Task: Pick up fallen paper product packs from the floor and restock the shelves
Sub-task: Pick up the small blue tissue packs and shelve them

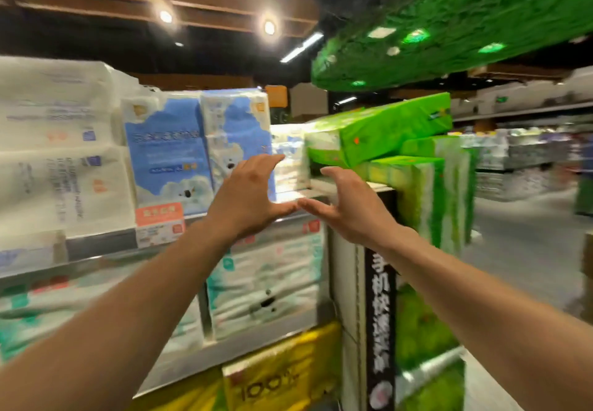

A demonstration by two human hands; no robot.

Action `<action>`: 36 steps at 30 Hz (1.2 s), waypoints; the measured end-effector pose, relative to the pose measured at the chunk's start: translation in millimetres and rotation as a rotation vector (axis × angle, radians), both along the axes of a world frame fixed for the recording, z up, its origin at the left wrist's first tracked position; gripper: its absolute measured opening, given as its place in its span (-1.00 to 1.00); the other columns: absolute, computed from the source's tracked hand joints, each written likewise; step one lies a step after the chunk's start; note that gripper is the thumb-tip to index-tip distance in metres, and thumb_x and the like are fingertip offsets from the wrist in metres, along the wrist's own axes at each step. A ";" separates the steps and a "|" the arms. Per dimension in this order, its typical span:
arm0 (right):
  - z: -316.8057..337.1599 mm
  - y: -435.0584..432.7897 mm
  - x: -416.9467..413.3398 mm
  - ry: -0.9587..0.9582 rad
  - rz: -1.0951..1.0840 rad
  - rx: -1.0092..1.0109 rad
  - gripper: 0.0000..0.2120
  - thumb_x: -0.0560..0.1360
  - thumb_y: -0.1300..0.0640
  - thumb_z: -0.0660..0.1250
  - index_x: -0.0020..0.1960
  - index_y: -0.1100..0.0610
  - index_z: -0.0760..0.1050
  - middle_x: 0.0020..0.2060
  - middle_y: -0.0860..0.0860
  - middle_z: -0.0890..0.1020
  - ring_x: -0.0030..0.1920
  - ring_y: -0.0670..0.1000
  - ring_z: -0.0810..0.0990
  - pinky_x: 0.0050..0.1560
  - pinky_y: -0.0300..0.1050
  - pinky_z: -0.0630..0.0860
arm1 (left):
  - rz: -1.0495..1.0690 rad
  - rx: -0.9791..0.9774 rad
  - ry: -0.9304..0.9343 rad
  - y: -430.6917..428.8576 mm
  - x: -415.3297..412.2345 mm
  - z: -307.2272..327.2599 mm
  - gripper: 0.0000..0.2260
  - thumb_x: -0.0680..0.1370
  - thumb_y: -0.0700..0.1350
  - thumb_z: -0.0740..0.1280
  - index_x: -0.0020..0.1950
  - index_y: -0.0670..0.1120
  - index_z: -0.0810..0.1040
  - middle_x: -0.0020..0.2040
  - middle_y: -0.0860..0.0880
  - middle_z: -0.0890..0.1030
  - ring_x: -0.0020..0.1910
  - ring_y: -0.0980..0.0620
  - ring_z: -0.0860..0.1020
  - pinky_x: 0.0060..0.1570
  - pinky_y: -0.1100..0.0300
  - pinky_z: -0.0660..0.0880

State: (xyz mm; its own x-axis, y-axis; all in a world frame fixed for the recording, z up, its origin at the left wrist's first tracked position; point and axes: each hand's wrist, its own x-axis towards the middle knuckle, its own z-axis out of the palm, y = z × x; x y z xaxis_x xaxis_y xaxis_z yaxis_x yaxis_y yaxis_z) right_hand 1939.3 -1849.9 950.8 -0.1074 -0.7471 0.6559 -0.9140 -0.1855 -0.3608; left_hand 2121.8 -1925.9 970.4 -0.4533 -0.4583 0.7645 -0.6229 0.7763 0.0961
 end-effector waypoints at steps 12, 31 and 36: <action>-107.3 278.9 -176.6 0.024 -0.494 0.272 -0.29 0.55 -0.29 0.30 0.54 0.09 0.32 0.55 0.13 0.28 0.55 0.15 0.25 0.53 0.05 0.26 | -0.550 0.312 -0.211 177.3 -221.0 -112.5 -0.25 0.43 0.14 0.53 0.53 -0.08 0.37 0.41 -0.12 0.52 0.35 -0.09 0.52 0.36 0.07 0.40; -177.9 722.7 -531.0 -0.218 -1.283 0.479 -0.26 0.52 -0.37 0.28 0.50 0.11 0.37 0.45 0.10 0.40 0.46 0.16 0.37 0.46 0.06 0.35 | -1.307 0.357 -0.359 571.5 -717.0 -199.8 -0.31 0.47 0.18 0.49 0.51 -0.08 0.41 0.44 -0.09 0.50 0.41 -0.05 0.47 0.40 0.10 0.35; -200.2 781.7 -632.5 -0.300 -1.401 0.490 -0.25 0.52 -0.37 0.28 0.52 0.09 0.34 0.46 0.07 0.38 0.46 0.13 0.36 0.45 0.05 0.36 | -1.441 0.347 -0.448 631.9 -853.9 -219.9 -0.30 0.48 0.22 0.47 0.53 -0.04 0.37 0.46 -0.05 0.47 0.41 -0.04 0.45 0.38 0.10 0.35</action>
State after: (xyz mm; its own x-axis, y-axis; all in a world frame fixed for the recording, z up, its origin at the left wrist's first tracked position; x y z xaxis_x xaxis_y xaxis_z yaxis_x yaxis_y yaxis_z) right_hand 1306.8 -1068.2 750.6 -0.9767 -0.0631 0.2051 -0.1291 0.9364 -0.3263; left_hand 1267.9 -1294.0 750.5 -0.8066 0.4330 0.4023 0.5814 0.7037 0.4083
